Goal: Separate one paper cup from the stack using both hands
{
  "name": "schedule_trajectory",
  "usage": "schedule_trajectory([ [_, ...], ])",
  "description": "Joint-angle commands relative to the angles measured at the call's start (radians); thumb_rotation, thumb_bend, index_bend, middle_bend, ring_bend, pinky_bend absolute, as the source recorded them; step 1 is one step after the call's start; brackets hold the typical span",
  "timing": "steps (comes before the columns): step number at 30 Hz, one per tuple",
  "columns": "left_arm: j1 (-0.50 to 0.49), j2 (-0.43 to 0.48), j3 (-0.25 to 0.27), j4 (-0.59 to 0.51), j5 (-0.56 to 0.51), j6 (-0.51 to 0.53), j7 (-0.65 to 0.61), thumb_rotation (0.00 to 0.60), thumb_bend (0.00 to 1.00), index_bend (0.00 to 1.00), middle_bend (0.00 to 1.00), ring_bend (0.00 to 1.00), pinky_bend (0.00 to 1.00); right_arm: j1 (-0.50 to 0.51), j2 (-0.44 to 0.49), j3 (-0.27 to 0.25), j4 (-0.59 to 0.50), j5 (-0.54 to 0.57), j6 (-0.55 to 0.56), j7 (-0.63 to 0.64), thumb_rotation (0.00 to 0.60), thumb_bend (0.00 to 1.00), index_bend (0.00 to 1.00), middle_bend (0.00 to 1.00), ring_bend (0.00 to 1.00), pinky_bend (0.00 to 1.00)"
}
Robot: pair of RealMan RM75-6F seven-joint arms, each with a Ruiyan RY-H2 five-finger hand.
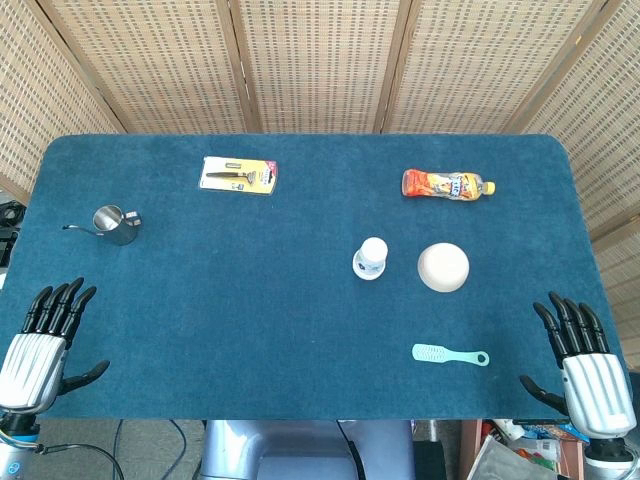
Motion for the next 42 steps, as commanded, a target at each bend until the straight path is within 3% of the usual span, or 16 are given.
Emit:
schedule_trajectory([
  [1,0.0,0.0,-0.001,0.0,-0.001,-0.001,-0.001,0.6,0.1,0.0,0.0,0.0,0.0,0.001,-0.001,0.0,0.001,0.003,-0.004,-0.001,0.6,0.0,0.0,0.0,0.0,0.0],
  [11,-0.005,-0.005,-0.011,0.007,-0.023,-0.014,0.002,0.6,0.1,0.0,0.0,0.0,0.0,0.068,0.003,0.029,0.012,0.04,-0.101,0.044,0.6,0.0,0.0,0.0,0.0,0.0],
  [19,-0.038,-0.034,-0.042,0.038,-0.066,-0.054,0.012,0.6,0.1,0.0,0.0,0.0,0.0,0.309,-0.001,0.151,0.021,0.129,-0.388,0.099,0.6,0.0,0.09,0.05,0.0,0.02],
  [22,-0.054,-0.052,-0.053,0.056,-0.108,-0.092,0.03,0.6,0.1,0.0,0.0,0.0,0.0,0.455,-0.027,0.221,0.015,0.247,-0.586,0.08,0.6,0.0,0.11,0.11,0.03,0.08],
  [25,-0.062,-0.061,-0.06,0.062,-0.13,-0.107,0.04,0.6,0.1,0.0,0.0,0.0,0.0,0.517,-0.056,0.253,0.035,0.331,-0.665,0.038,0.6,0.0,0.13,0.2,0.11,0.14],
  [29,-0.075,-0.075,-0.071,0.074,-0.167,-0.131,0.059,0.6,0.1,0.0,0.0,0.0,0.0,0.634,-0.128,0.3,0.08,0.519,-0.785,-0.044,0.6,0.04,0.14,0.22,0.12,0.18],
  [37,-0.09,-0.083,-0.097,0.09,-0.241,-0.156,0.06,0.6,0.1,0.0,0.0,0.0,0.0,0.807,-0.284,0.329,0.251,0.835,-0.866,-0.172,0.6,0.15,0.19,0.25,0.14,0.22],
  [42,-0.098,-0.082,-0.107,0.095,-0.271,-0.166,0.06,0.6,0.1,0.0,0.0,0.0,0.0,0.873,-0.358,0.313,0.325,0.931,-0.858,-0.228,0.6,0.17,0.2,0.27,0.15,0.25],
])
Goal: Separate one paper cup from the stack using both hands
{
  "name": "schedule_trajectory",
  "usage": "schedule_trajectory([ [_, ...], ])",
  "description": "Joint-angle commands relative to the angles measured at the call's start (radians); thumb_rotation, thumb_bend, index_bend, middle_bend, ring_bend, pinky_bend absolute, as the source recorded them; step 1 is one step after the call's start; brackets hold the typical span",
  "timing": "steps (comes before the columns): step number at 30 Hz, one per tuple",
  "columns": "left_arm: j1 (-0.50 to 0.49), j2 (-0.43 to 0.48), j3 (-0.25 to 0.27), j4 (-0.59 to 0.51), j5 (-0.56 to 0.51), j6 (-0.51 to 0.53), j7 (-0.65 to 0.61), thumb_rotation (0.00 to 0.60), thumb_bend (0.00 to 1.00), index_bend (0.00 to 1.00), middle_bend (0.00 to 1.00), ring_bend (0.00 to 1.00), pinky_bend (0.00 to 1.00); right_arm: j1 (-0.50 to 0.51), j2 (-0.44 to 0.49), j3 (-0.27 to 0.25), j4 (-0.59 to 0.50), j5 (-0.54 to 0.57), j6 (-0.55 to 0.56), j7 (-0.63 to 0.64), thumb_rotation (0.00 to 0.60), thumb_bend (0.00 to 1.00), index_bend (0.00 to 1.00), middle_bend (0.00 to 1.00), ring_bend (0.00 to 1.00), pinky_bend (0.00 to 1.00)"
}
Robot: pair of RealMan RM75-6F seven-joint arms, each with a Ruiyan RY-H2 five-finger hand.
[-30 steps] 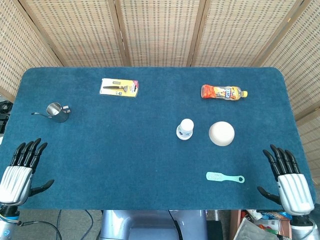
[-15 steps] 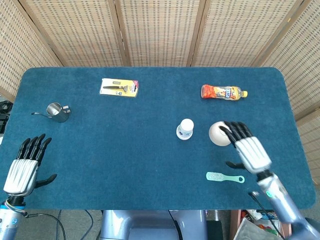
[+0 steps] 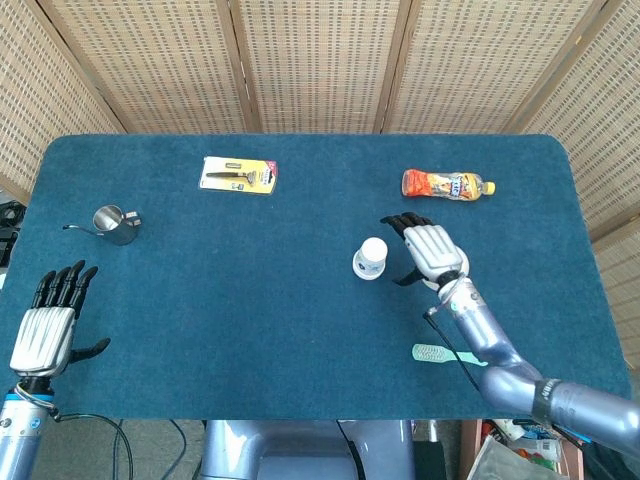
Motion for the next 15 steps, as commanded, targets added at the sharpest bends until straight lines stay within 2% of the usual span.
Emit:
schedule_trajectory([
  [1,-0.006,0.001,-0.006,0.004,-0.013,-0.007,-0.001,0.6,0.1,0.0,0.0,0.0,0.0,0.062,-0.068,-0.002,0.065,0.07,-0.014,-0.049,0.6,0.18,0.21,0.27,0.16,0.25],
  [8,-0.019,0.006,-0.015,0.007,-0.048,-0.027,-0.008,0.6,0.1,0.0,0.0,0.0,0.0,0.129,-0.152,-0.031,0.165,0.131,0.0,-0.106,0.6,0.21,0.29,0.32,0.2,0.31],
  [15,-0.025,0.012,-0.016,0.01,-0.066,-0.035,-0.023,0.6,0.1,0.0,0.0,0.0,0.0,0.154,-0.191,-0.05,0.222,0.152,0.006,-0.119,0.6,0.26,0.34,0.39,0.25,0.42],
])
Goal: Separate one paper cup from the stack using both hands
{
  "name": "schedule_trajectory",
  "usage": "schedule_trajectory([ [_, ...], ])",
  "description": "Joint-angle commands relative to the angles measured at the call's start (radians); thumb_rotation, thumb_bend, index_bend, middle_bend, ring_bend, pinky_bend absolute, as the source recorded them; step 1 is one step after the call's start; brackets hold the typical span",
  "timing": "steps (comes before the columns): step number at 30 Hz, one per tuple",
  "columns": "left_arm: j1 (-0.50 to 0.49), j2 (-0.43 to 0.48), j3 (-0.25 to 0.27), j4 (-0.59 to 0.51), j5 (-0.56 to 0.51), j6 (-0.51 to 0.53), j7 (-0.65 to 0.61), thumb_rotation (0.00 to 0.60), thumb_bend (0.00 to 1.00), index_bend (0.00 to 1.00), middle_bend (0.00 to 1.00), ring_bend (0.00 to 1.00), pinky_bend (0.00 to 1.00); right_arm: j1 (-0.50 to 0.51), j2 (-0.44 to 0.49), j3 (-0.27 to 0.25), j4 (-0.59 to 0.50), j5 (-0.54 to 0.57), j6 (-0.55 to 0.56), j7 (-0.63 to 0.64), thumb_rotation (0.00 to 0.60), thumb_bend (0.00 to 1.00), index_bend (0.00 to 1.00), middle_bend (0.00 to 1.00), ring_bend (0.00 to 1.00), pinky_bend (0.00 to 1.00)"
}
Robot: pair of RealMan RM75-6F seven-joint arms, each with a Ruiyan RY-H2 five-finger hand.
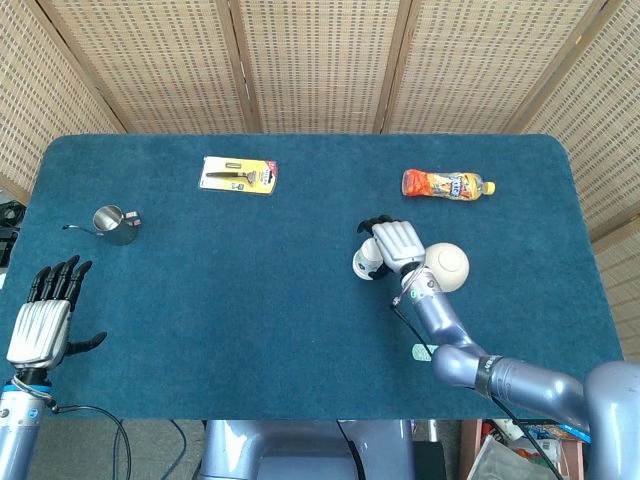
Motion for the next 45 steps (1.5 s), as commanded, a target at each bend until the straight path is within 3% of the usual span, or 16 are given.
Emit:
schedule_trajectory([
  [1,-0.002,0.003,0.0,0.001,-0.004,-0.003,-0.005,0.6,0.1,0.0,0.0,0.0,0.0,0.01,-0.017,-0.012,0.027,0.006,0.005,-0.008,0.6,0.26,0.34,0.39,0.25,0.44],
  [8,-0.006,0.006,0.003,-0.001,-0.01,-0.005,-0.011,0.6,0.1,0.0,0.0,0.0,0.0,0.013,-0.041,-0.037,0.083,-0.012,0.027,-0.019,0.6,0.33,0.46,0.51,0.39,0.6],
  [13,-0.007,0.006,0.006,-0.003,-0.009,-0.002,-0.01,0.6,0.1,0.0,0.0,0.0,0.0,0.001,-0.048,-0.042,0.098,-0.04,0.028,0.014,0.6,0.36,0.53,0.56,0.44,0.64],
  [18,-0.01,0.005,0.009,-0.003,-0.014,-0.005,-0.008,0.6,0.1,0.0,0.0,0.0,0.0,-0.035,-0.009,-0.02,0.037,-0.102,0.036,0.115,0.6,0.37,0.53,0.57,0.44,0.65],
  [24,-0.035,0.007,-0.004,0.02,0.0,-0.027,-0.053,0.6,0.1,0.0,0.0,0.0,0.0,-0.115,0.1,0.058,-0.133,-0.161,0.031,0.354,0.6,0.4,0.54,0.58,0.45,0.65],
  [30,-0.122,-0.076,-0.057,0.237,0.135,-0.02,-0.282,0.6,0.1,0.01,0.0,0.0,0.0,-0.183,0.215,0.153,-0.29,-0.088,-0.085,0.612,0.6,0.43,0.54,0.58,0.45,0.65],
  [35,-0.214,-0.125,-0.103,0.37,0.211,-0.019,-0.439,0.6,0.1,0.15,0.0,0.0,0.0,-0.203,0.247,0.178,-0.346,-0.051,-0.156,0.723,0.6,0.45,0.54,0.58,0.45,0.65],
  [38,-0.289,-0.165,-0.133,0.438,0.273,-0.004,-0.457,0.6,0.1,0.22,0.0,0.0,0.0,-0.193,0.232,0.184,-0.36,-0.024,-0.183,0.763,0.6,0.45,0.54,0.58,0.45,0.65],
  [45,-0.386,-0.262,-0.145,0.542,0.324,0.007,-0.474,0.6,0.1,0.32,0.0,0.0,0.0,-0.141,0.19,0.183,-0.35,0.057,-0.206,0.796,0.6,0.46,0.54,0.58,0.45,0.65],
])
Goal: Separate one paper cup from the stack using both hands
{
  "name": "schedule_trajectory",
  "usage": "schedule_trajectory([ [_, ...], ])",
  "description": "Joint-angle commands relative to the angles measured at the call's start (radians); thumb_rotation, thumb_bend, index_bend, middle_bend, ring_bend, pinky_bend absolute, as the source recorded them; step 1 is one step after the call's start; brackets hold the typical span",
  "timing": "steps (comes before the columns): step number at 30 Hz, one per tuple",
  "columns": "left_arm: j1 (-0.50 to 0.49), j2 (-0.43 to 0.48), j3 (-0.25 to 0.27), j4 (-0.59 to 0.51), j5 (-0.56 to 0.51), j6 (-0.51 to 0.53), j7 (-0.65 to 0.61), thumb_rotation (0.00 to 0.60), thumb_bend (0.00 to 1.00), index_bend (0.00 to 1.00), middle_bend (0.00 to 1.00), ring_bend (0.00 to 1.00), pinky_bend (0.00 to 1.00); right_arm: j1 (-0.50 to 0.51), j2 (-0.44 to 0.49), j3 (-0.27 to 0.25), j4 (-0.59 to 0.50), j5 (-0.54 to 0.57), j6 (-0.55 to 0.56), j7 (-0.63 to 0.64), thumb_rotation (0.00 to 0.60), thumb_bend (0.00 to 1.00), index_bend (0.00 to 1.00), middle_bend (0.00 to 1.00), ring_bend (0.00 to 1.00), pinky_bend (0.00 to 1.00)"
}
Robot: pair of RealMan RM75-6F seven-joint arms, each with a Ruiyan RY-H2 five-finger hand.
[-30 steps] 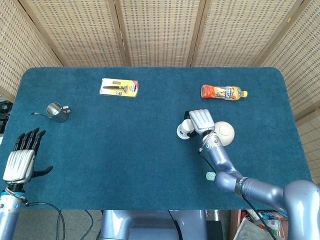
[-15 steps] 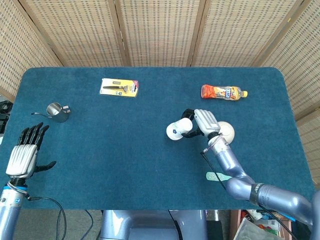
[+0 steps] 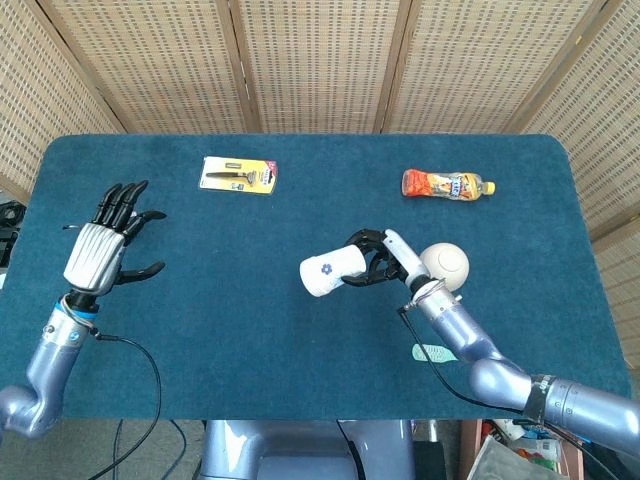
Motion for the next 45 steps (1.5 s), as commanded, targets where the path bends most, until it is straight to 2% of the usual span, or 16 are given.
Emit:
schedule_trajectory([
  [1,-0.06,-0.058,-0.012,0.048,0.033,0.002,-0.001,0.6,0.1,0.32,0.0,0.0,0.0,0.029,-0.027,0.004,0.003,0.044,-0.01,0.02,0.6,0.46,0.54,0.58,0.45,0.65],
  [10,-0.119,-0.119,-0.008,0.057,0.04,-0.012,0.039,0.6,0.1,0.35,0.0,0.0,0.0,0.129,-0.108,0.021,0.026,0.18,0.024,0.029,0.6,0.46,0.54,0.58,0.45,0.65],
  [15,-0.133,-0.148,0.006,0.06,0.039,-0.012,0.049,0.6,0.1,0.35,0.0,0.0,0.0,0.195,-0.15,0.026,0.039,0.251,0.081,-0.004,0.6,0.46,0.54,0.58,0.45,0.65],
  [20,-0.133,-0.18,0.02,0.067,0.029,-0.003,0.045,0.6,0.1,0.4,0.0,0.0,0.0,0.238,-0.18,0.03,0.057,0.302,0.137,-0.037,0.6,0.48,0.54,0.58,0.45,0.65],
  [23,-0.137,-0.203,0.025,0.082,0.026,0.002,0.048,0.6,0.11,0.41,0.0,0.0,0.0,0.247,-0.189,0.027,0.059,0.321,0.157,-0.049,0.6,0.49,0.54,0.58,0.45,0.65],
  [29,-0.151,-0.252,0.03,0.12,0.018,0.016,0.038,0.6,0.19,0.44,0.0,0.0,0.0,0.247,-0.188,0.024,0.056,0.339,0.16,-0.064,0.6,0.49,0.54,0.58,0.45,0.65],
  [34,-0.158,-0.285,0.021,0.146,0.007,0.042,0.039,0.6,0.3,0.48,0.0,0.0,0.0,0.24,-0.186,0.028,0.055,0.34,0.156,-0.064,0.6,0.5,0.54,0.59,0.45,0.65],
  [45,-0.181,-0.32,0.029,0.165,-0.002,0.04,0.058,0.6,0.32,0.48,0.0,0.0,0.0,0.226,-0.185,0.036,0.062,0.333,0.129,-0.053,0.6,0.51,0.54,0.59,0.45,0.65],
])
